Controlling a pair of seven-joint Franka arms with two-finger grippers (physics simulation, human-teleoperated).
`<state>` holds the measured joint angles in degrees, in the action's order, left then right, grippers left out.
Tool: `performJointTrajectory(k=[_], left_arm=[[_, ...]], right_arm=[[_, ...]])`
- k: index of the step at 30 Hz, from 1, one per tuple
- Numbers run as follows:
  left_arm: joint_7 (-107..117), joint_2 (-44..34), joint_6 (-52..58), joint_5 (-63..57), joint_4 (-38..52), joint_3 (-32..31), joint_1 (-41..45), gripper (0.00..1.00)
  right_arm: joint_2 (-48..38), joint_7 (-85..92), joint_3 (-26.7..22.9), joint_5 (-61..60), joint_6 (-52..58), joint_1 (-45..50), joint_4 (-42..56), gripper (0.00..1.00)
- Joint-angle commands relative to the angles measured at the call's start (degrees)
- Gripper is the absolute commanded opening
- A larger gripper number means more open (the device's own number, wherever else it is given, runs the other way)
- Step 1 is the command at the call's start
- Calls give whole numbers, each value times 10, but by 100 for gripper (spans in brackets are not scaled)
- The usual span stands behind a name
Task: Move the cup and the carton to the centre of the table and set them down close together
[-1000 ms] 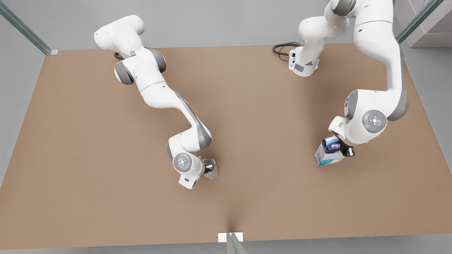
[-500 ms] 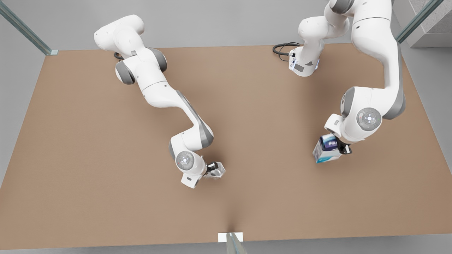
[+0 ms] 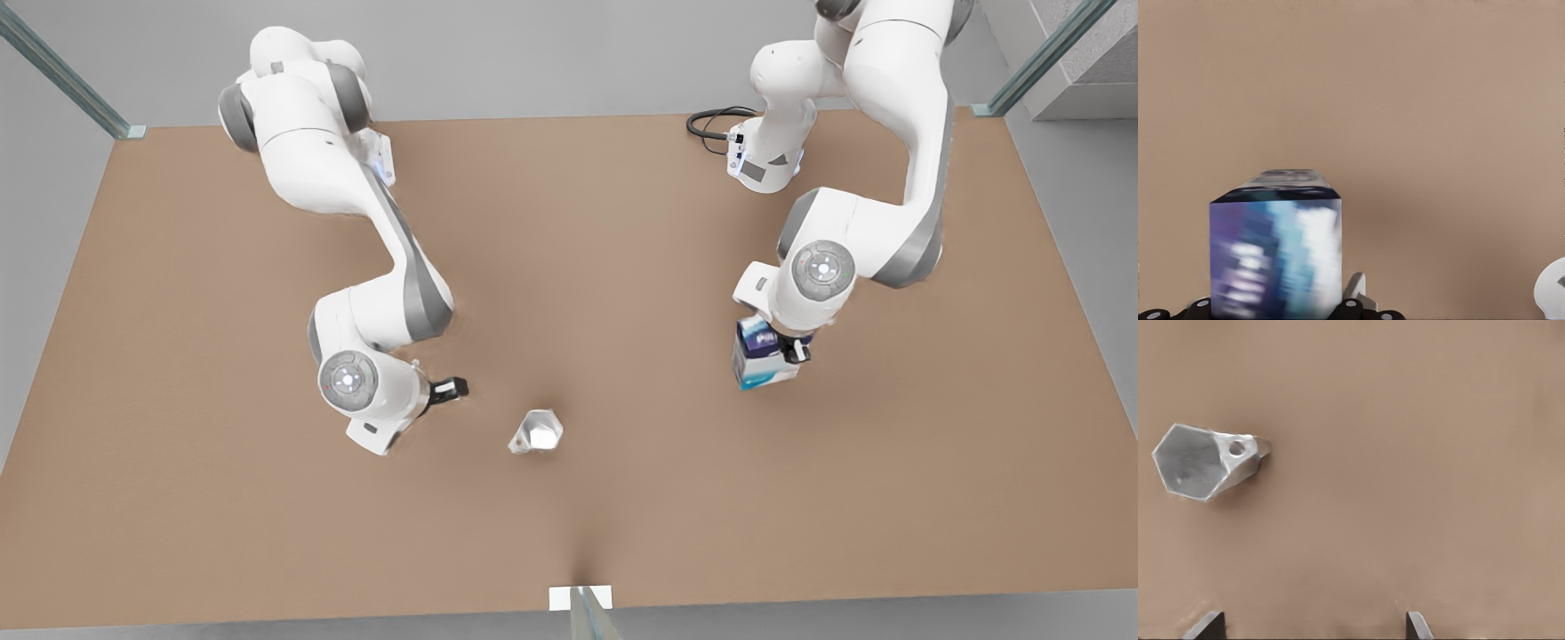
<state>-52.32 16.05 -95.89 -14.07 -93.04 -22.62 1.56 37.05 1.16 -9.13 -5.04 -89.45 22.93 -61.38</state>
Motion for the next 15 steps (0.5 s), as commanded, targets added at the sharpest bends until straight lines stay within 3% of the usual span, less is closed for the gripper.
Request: performJointTrajectory(k=[1,3,4,6,12,15], left_arm=[[11,0,3,20,1,0,12,42],[60,10,8,19,22,1,55,42],[74,29,18,19,51,1,71,42],[112,56,18,20,73,2,111,43],[161,94,18,93,117,0,175,43],[219,141,19,113,182,0,222,43]], right_arm=[[-16,23,0,31,3,-26,-1,100],[-72,89,-2,128,-5,-98,-1,100],[-166,88,20,134,-53,-143,-116,100],[-241,65,42,145,-78,-181,-216,100],[-258,65,44,142,-100,-188,-248,100],[-256,65,44,142,-101,-188,-248,100]])
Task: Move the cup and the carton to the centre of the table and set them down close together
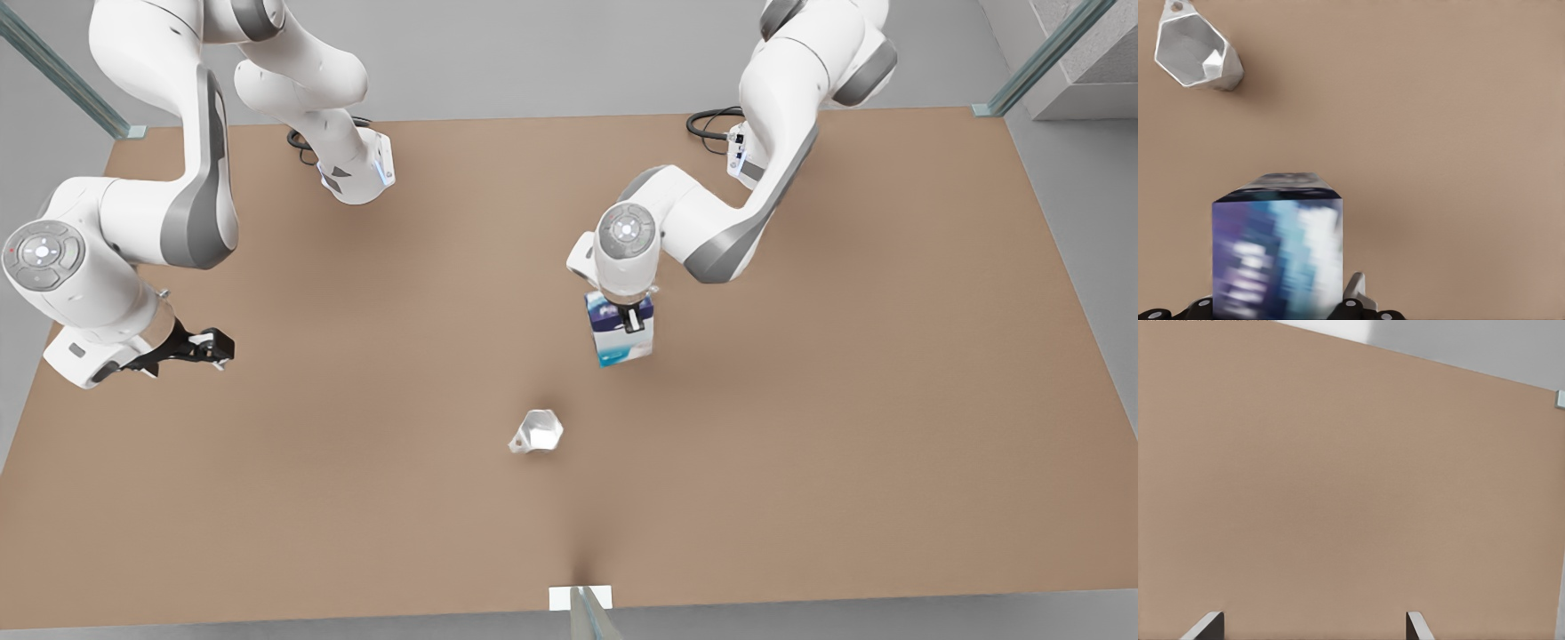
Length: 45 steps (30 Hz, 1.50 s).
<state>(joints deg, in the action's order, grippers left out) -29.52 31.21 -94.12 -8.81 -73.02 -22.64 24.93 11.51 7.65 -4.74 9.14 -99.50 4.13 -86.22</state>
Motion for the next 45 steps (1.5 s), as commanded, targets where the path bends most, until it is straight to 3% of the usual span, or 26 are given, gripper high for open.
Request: performJointTrajectory(k=[1,5,9,13,28,31,35,45], left_arm=[[8,7,2,71,8,1,1,43],[90,71,-5,73,90,1,57,42],[111,94,-36,71,89,7,107,43],[90,128,-95,66,90,19,101,43],[37,157,-98,66,82,20,128,47],[39,162,-99,65,82,21,131,57],[40,162,-103,66,81,21,130,99],[62,159,-102,67,82,21,130,99]], right_arm=[[-1,0,0,0,0,0,0,100],[0,0,0,0,0,-1,0,100],[1,0,0,0,-2,-1,-1,100],[2,0,0,0,0,-3,-1,100],[3,0,0,-1,-3,-4,-6,100],[3,1,0,-1,-3,-4,-6,100],[3,1,0,-1,-3,-4,-6,100],[4,1,0,-1,-2,-3,-5,100]])
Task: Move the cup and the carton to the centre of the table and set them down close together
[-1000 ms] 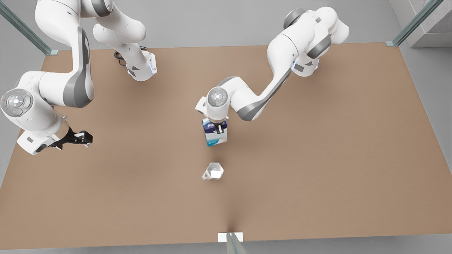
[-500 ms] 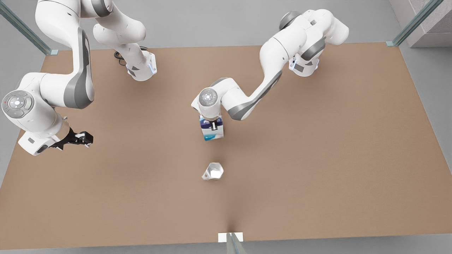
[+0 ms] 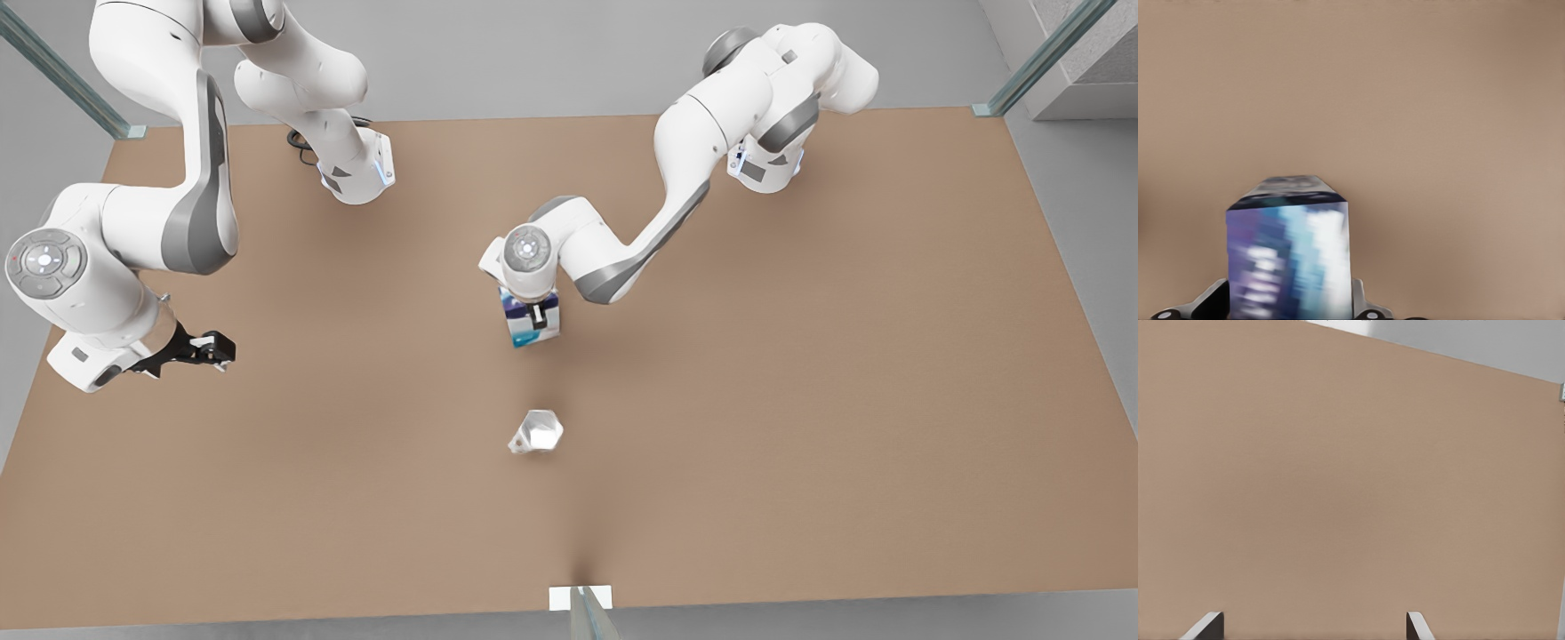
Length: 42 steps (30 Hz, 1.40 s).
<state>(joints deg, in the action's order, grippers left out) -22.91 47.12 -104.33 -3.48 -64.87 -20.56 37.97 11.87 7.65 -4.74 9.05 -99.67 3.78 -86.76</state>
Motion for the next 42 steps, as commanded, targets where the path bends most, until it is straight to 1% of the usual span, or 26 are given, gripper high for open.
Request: performJointTrajectory(k=[1,14,19,21,23,24,25,28,29,30,31,32,33,35,37,38,39,42], left_arm=[[1,0,0,14,0,0,0,100],[9,-11,0,13,7,-1,-2,100],[9,-48,17,18,7,-2,-7,100],[9,-80,57,20,5,-5,-38,100],[3,-132,138,20,-3,-4,-110,100],[2,-168,149,13,-37,1,-151,100],[2,-183,152,0,-48,9,-179,100],[67,-199,147,-6,-61,193,-174,100],[119,-200,145,-6,-60,223,-173,100],[162,-208,123,-18,-76,231,-205,100],[169,-250,52,-18,-154,231,-245,100],[189,-259,51,-22,-161,231,-272,100],[158,-273,56,-41,-161,228,-284,100],[142,-275,67,-35,-151,224,-312,100],[142,-287,60,-21,-150,237,-315,100],[149,-294,71,-16,-147,300,-273,100],[268,-295,102,25,-130,312,-268,100],[231,-288,112,31,-123,308,-283,100]], right_arm=[[0,0,0,0,0,0,0,100],[-1,0,0,0,3,0,-1,100],[-1,0,0,0,2,0,-1,100],[-1,1,0,0,2,0,-1,100],[-1,1,0,0,2,0,0,100],[-1,1,0,0,2,0,0,100],[-1,1,0,0,2,0,-1,100],[-1,1,0,0,2,0,-1,100],[-1,1,0,0,2,0,-1,100],[-1,1,0,0,2,0,-1,100],[-1,1,0,0,2,0,-1,100],[-1,1,0,0,2,0,-1,100],[-1,1,0,0,2,0,-1,100],[-1,1,0,0,2,0,-1,100],[-1,1,0,0,2,0,-1,100],[-1,1,0,0,2,0,-1,100],[-1,1,0,0,2,0,-1,100],[-1,1,0,0,2,0,-1,100]])
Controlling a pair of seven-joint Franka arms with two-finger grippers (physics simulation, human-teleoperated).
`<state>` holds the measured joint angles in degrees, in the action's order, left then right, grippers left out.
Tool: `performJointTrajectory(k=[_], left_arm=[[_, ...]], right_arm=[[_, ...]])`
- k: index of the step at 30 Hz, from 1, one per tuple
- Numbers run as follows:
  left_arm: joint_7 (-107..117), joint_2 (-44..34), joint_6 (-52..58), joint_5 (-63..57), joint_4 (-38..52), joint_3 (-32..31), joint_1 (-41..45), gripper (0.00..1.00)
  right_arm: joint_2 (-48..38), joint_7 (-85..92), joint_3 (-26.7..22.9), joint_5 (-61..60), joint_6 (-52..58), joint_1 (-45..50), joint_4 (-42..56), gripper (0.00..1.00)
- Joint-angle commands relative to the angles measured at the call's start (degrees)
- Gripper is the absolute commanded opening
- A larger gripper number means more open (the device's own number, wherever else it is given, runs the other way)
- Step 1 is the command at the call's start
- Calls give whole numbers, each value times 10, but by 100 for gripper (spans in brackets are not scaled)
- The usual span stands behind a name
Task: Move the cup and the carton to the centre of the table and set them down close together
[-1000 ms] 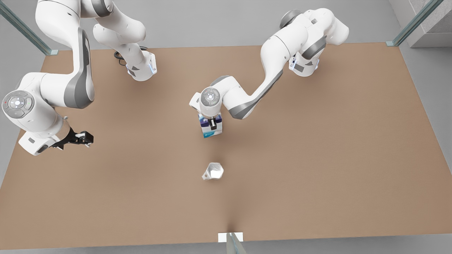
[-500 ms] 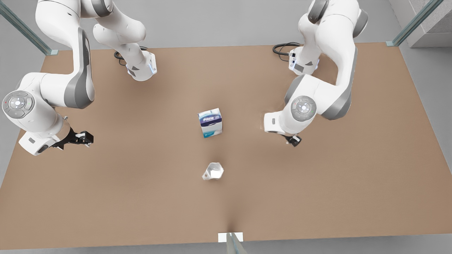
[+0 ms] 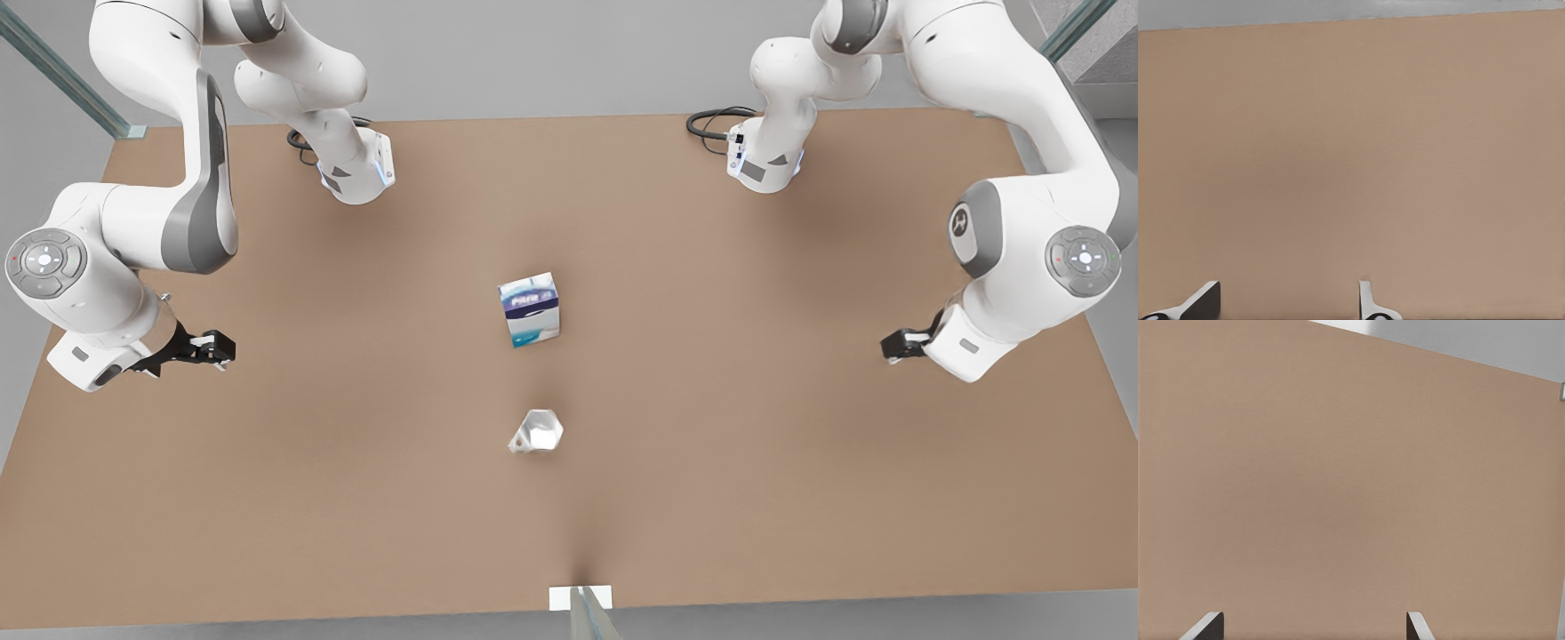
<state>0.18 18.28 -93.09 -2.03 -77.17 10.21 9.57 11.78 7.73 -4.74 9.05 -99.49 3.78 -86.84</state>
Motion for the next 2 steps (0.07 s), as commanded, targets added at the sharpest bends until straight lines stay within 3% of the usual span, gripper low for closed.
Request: performJointTrajectory(k=[1,2], left_arm=[[-1,0,0,16,0,0,0,100],[1,2,-1,16,0,-6,-8,100]], right_arm=[[0,0,0,0,0,0,0,100],[0,0,0,0,0,0,0,100]])
